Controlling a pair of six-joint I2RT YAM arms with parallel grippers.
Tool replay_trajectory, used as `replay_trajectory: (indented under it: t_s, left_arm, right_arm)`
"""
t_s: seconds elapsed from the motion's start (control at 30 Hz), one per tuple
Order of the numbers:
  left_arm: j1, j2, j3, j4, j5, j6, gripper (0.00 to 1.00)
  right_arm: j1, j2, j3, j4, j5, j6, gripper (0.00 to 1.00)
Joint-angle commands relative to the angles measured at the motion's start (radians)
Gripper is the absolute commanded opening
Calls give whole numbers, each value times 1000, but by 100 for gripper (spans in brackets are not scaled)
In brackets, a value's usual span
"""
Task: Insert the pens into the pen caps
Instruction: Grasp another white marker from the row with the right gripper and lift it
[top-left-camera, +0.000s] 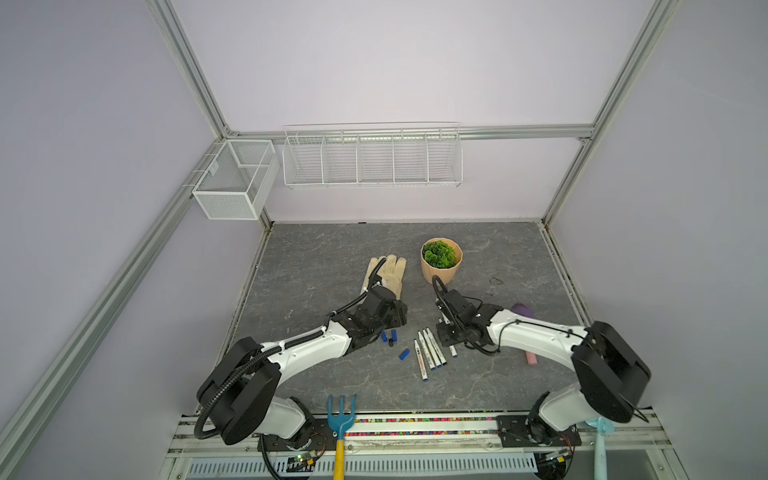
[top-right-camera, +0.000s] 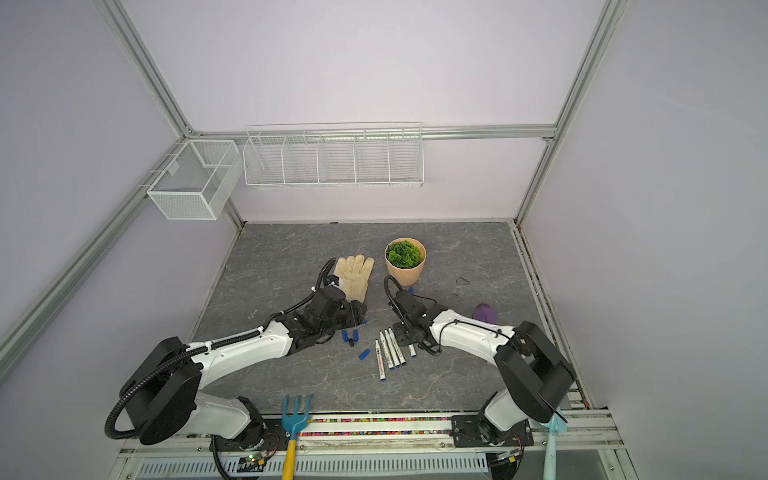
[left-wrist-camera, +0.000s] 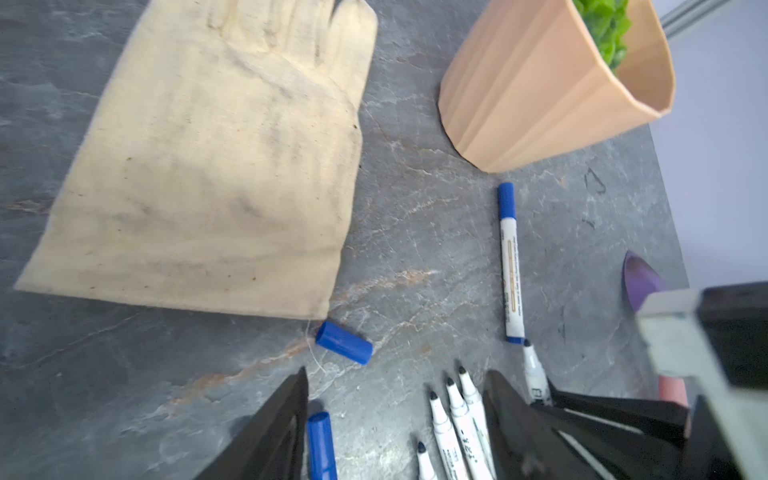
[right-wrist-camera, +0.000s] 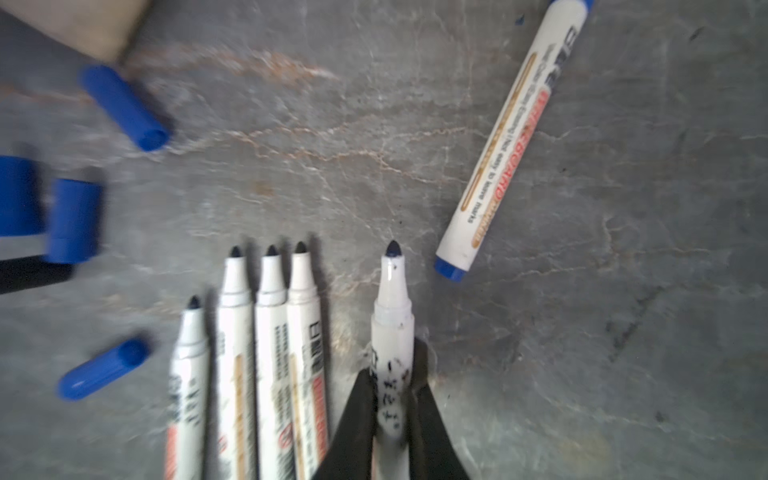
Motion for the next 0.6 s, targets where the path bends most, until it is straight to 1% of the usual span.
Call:
replay_trajectory:
  t_s: [0.0, 0.13, 0.3, 0.43, 0.57]
  left_arm:
    - [-35, 8, 41, 25, 70, 112, 66]
    - [-67, -24, 28, 78, 186, 209, 67]
    - [-93, -67, -4, 192, 343, 301, 68]
    - [-93, -47, 15, 211, 385, 313, 68]
    - [-92, 1, 55, 201, 382, 312, 63]
  right_arm:
    - [-57, -117, -32, 127, -92, 43, 12]
    - [-125, -211, -61, 250, -204, 100, 12]
    - [-134, -252, -67, 352, -275, 139, 11]
    - [-134, -248, -68, 403, -365, 158, 11]
    - [-136, -254, -73, 439, -409, 162, 11]
